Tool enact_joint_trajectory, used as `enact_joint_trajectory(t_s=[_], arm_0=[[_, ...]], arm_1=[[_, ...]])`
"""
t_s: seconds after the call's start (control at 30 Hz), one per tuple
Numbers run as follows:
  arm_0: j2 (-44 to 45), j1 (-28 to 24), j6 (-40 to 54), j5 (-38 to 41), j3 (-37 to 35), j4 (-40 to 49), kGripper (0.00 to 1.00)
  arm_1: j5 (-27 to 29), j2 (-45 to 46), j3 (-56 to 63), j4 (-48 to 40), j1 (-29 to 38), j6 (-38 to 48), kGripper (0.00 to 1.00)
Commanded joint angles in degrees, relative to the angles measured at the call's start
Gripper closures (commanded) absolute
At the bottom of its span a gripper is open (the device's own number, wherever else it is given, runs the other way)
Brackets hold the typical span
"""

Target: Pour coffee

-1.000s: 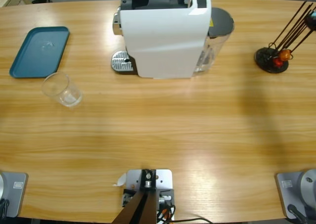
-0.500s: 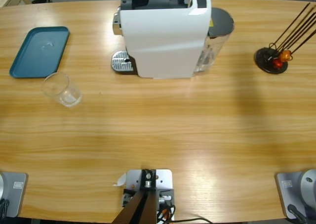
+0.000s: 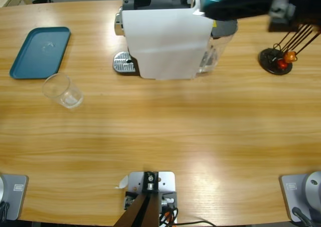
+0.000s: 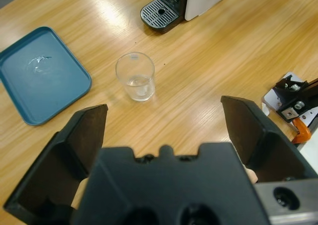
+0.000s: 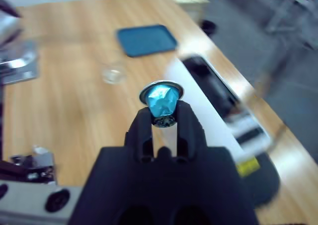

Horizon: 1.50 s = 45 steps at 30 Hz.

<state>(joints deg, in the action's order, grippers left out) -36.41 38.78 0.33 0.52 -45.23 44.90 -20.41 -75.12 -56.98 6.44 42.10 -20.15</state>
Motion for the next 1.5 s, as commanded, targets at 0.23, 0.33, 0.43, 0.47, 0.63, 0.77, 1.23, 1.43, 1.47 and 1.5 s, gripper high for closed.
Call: enact_joint_trajectory(t_s=[0.23,0.33,0.43,0.47,0.63,0.77,1.23,1.43,1.47,1.5], arm_0=[[2.31,0.46,0.99,-0.52,1.85,0.87,0.009],[2.43,0.49,0.99,-0.52,1.95,0.80,0.009],[2.63,0.51,0.99,-0.45,2.08,0.80,0.009],[2.66,0.51,1.06,-0.43,2.08,0.80,0.009],[2.66,0.51,1.08,-0.42,2.15,0.80,0.009],[2.73,0.51,1.01,-0.43,2.18,0.72,0.009],[3.37,0.51,0.85,-0.52,2.71,0.37,0.013],[3.38,0.51,0.90,-0.52,2.71,0.37,0.013],[3.37,0.51,0.90,-0.52,2.71,0.37,0.013],[3.37,0.51,0.90,-0.52,2.69,0.37,0.013]], arm_1=[[-5.87,-24.03,-21.77,6.83,3.78,-9.89,1.000],[-2.78,-25.87,-22.07,6.74,3.71,-12.58,1.000],[-0.47,-26.75,-22.07,6.74,2.78,-14.87,1.000],[0.51,-27.08,-22.12,6.71,2.57,-15.10,1.000],[4.57,-27.80,-22.03,5.79,0.65,-15.76,1.000],[4.77,-28.10,-22.03,5.28,-1.55,-15.90,1.000],[0.99,-30.95,-21.57,2.70,-3.08,-15.62,1.000],[1.28,-31.48,-20.57,2.72,-3.01,-15.62,1.000],[1.72,-31.57,-20.50,2.84,-3.01,-15.59,1.000],[2.59,-31.51,-20.33,2.98,-2.99,-15.27,1.000]])
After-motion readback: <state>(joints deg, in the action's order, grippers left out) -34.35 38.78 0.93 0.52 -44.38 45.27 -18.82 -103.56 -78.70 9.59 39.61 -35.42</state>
